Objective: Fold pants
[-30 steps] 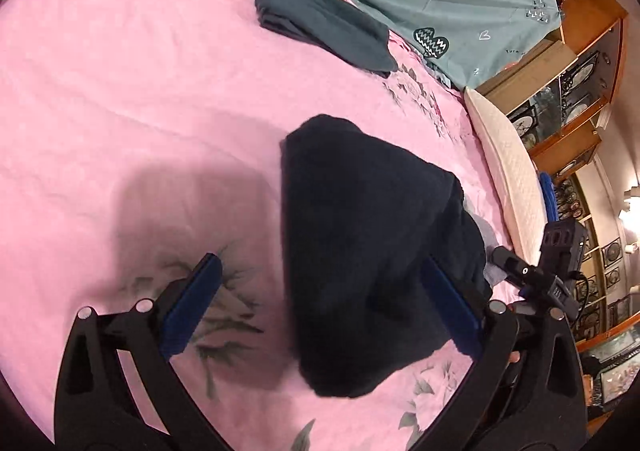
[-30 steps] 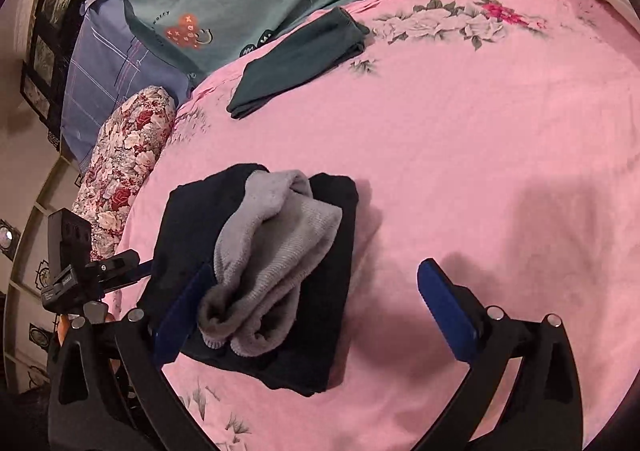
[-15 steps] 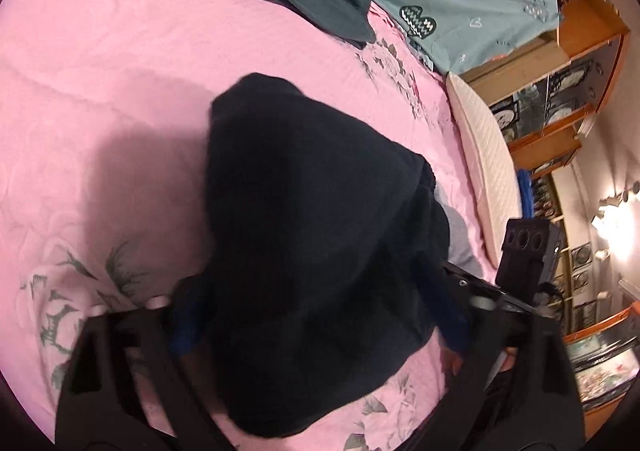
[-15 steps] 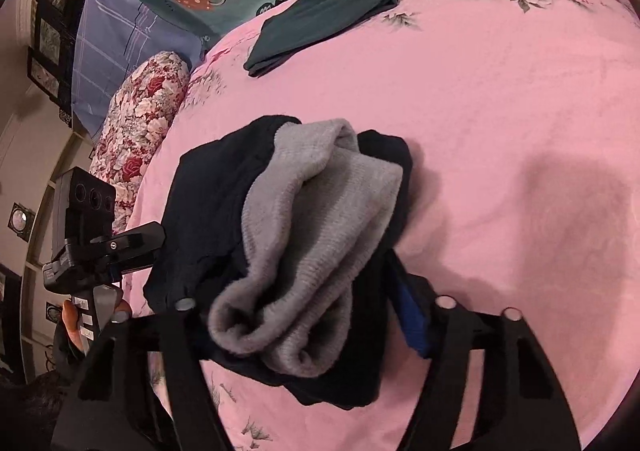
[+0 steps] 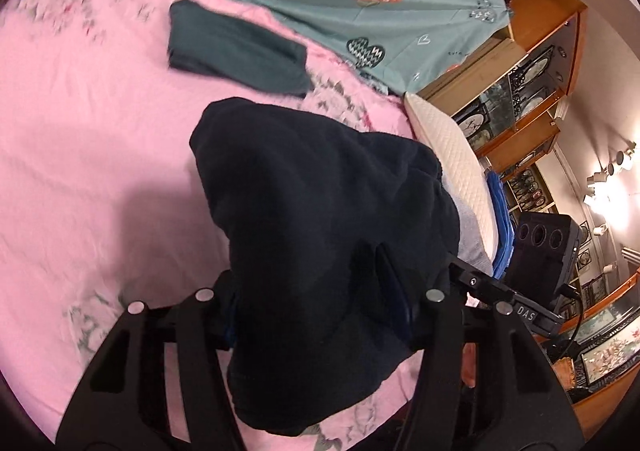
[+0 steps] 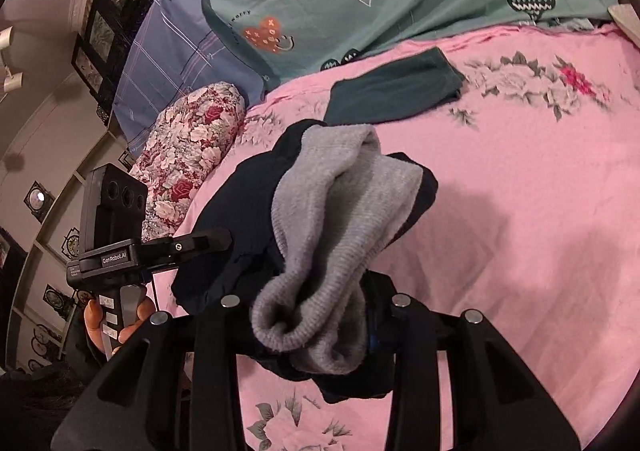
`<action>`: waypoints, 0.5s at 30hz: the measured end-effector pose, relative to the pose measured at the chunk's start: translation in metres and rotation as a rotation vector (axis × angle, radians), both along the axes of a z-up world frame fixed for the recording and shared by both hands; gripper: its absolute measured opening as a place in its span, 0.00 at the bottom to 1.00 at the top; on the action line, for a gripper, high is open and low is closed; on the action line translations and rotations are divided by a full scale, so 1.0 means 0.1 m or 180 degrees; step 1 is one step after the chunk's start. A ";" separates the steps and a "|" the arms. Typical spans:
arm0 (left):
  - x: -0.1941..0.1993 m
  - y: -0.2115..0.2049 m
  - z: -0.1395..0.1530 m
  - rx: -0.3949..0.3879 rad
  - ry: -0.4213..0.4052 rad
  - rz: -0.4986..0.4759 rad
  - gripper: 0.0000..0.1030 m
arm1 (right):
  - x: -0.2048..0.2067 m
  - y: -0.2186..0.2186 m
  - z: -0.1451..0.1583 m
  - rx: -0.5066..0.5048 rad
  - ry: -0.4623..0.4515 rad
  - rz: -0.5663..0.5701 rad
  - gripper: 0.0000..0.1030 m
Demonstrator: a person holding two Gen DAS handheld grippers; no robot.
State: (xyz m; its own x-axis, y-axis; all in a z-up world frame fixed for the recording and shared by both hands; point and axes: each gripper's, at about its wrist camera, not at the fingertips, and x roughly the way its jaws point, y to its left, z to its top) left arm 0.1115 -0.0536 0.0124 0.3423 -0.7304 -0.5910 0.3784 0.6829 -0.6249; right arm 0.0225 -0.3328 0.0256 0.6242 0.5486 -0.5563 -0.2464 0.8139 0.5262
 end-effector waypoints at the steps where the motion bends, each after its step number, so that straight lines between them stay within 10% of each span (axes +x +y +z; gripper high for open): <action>1: 0.03 -0.01 0.12 0.0015 -0.0074 0.0014 0.55 | 0.04 -0.01 0.11 -0.0004 -0.0056 -0.0014 0.35; 9: 0.82 -0.27 1.19 0.0115 -0.0999 0.0283 0.55 | 0.95 -0.10 1.00 -0.0237 -0.0693 -0.0129 0.35; 15: 2.08 -0.40 0.72 0.0203 -0.0893 0.0634 0.55 | 2.22 -0.28 0.69 -0.0282 -0.0783 -0.0321 0.40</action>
State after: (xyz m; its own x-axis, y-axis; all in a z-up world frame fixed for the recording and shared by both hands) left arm 0.3196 -0.0940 0.0846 0.6300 -0.5976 -0.4959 0.3848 0.7949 -0.4691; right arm 0.2443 -0.3607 0.0950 0.7953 0.4328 -0.4244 -0.2733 0.8810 0.3862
